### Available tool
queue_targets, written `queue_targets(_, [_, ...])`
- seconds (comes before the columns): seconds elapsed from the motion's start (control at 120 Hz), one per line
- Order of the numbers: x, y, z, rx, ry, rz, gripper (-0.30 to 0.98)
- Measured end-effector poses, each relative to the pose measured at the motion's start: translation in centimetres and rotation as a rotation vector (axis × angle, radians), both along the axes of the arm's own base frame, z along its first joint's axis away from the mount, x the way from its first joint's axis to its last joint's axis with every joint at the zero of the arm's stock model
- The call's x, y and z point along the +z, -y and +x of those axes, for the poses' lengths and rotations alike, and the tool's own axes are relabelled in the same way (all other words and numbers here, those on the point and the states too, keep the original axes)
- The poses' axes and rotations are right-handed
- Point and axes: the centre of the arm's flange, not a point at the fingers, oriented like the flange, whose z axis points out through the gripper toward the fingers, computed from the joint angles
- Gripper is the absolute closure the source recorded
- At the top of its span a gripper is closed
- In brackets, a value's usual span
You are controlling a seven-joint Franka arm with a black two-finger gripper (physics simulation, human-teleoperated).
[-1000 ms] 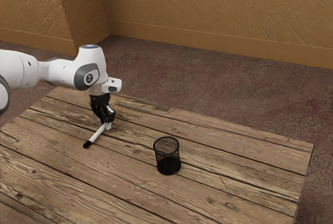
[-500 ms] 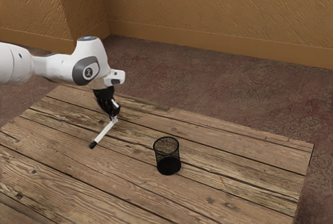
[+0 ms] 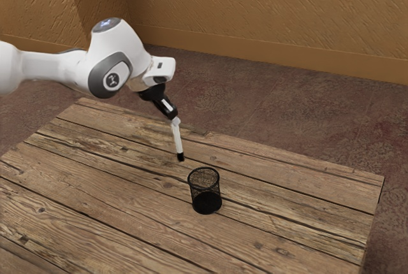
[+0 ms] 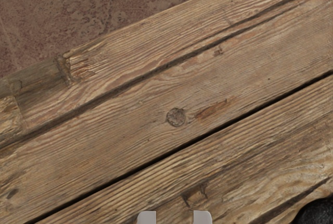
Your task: Put the marker into the pen holder.
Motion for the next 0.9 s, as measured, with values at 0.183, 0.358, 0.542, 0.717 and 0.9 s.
queue_targets(0.183, [3.0, 3.9, -1.6, -0.060, 0.058, 0.004, 0.79])
queue_targets(0.358, [5.1, 7.7, -3.1, -0.123, 0.091, -0.007, 0.79])
queue_targets(0.542, [4.4, 8.4, -4.1, -0.137, 0.066, -0.001, 0.79])
queue_targets(0.717, [2.6, 9.2, -5.0, -0.151, 0.023, 0.006, 0.79])
queue_targets(0.9, [2.7, 10.6, -5.6, -0.165, 0.022, 0.019, 0.79])
